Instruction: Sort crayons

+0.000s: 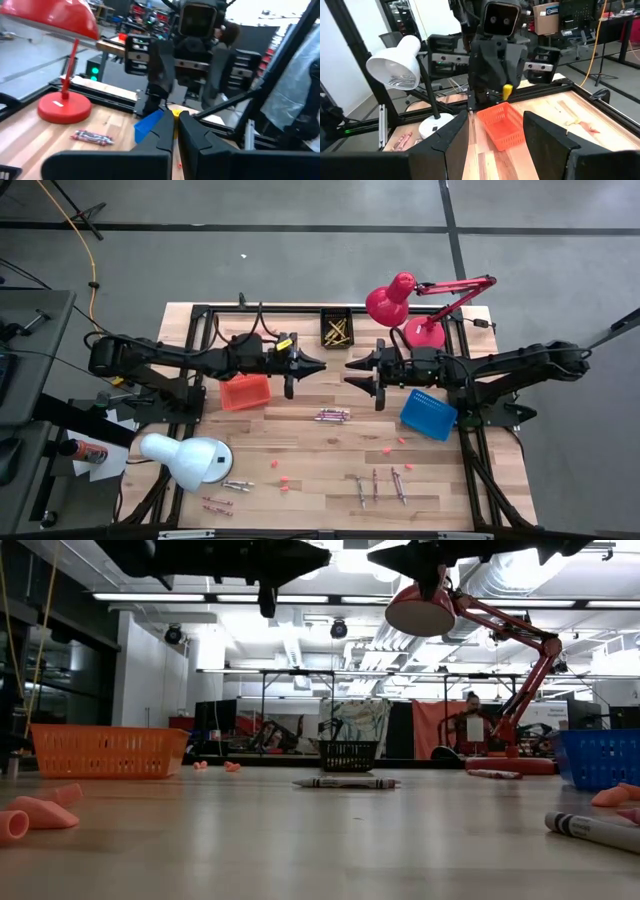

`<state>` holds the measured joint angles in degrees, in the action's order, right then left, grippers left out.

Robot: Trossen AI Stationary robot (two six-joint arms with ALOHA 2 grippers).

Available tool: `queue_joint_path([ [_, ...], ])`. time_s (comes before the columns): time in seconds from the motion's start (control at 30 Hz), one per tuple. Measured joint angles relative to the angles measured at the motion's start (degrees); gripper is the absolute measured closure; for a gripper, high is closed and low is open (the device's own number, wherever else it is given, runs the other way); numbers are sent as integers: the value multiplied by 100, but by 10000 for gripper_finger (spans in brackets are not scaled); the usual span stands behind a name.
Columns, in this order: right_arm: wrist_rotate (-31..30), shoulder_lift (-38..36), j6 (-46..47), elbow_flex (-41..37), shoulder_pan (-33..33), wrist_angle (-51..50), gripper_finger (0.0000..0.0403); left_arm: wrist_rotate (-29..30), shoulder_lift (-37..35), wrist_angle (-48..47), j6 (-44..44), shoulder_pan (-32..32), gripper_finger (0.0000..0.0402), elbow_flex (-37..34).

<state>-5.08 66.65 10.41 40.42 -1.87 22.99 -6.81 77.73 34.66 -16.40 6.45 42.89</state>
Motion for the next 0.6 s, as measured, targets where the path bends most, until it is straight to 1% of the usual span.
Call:
queue_joint_path([
  [0.07,-210,16,0,0,0,-16,221,-119,0,-3,2,39,401,0],
  [0.2,-858,18,20,0,0,112,221,-93,28,-65,168,195,401,19],
  [0.27,-1170,17,113,0,0,300,221,-60,136,-424,298,406,401,195],
  [0.33,-1438,16,105,0,26,424,221,-23,306,-1014,446,680,401,502],
  [0.43,-1589,16,114,0,148,504,221,222,788,-1731,805,1089,401,1079],
  [0.53,-1600,16,138,0,260,557,221,449,1494,-2187,1123,1453,401,1649],
  [0.6,-1601,16,143,0,316,557,221,468,2000,-2526,1341,1657,401,2028],
])
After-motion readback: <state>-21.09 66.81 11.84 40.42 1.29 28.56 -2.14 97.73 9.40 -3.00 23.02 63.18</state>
